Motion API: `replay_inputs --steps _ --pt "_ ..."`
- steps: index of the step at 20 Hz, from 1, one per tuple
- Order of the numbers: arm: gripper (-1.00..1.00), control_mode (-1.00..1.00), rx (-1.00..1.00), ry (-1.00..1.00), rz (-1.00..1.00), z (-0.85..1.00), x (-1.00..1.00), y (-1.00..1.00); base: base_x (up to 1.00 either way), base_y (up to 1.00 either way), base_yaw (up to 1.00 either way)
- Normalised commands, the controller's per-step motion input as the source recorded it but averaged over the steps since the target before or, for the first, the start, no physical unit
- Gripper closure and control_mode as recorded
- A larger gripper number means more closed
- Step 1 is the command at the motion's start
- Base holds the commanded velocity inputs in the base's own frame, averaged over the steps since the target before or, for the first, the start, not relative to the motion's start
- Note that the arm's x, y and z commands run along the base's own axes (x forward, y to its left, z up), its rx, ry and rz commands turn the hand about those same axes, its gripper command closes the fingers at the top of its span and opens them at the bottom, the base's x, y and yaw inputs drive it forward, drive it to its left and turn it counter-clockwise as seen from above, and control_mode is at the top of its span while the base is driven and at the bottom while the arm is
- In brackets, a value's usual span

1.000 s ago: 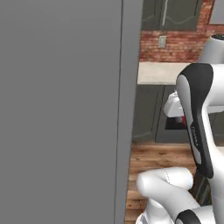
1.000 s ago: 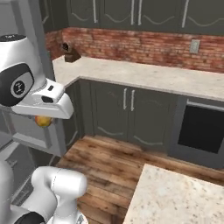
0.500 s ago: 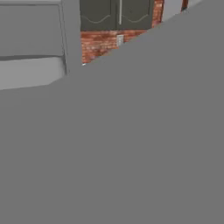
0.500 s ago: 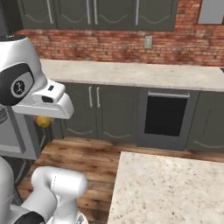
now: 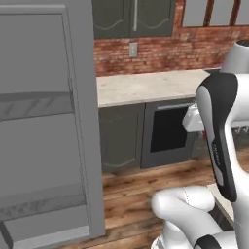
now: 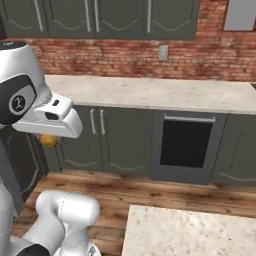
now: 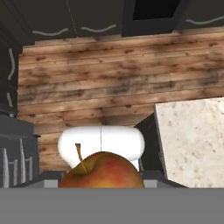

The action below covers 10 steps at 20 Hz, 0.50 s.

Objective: Pick the banana and apple from the fridge and place them inside the tupperware on the counter.

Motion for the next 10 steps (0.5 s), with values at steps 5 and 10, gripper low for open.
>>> replay_inputs --steps 5,10 --pt "1.0 1.0 0.0 0.0 0.0 0.0 0.0 0.0 1.0 0.11 0.03" --pt "1.0 1.0 0.0 0.0 0.0 0.0 0.0 0.0 1.0 0.07 0.37"
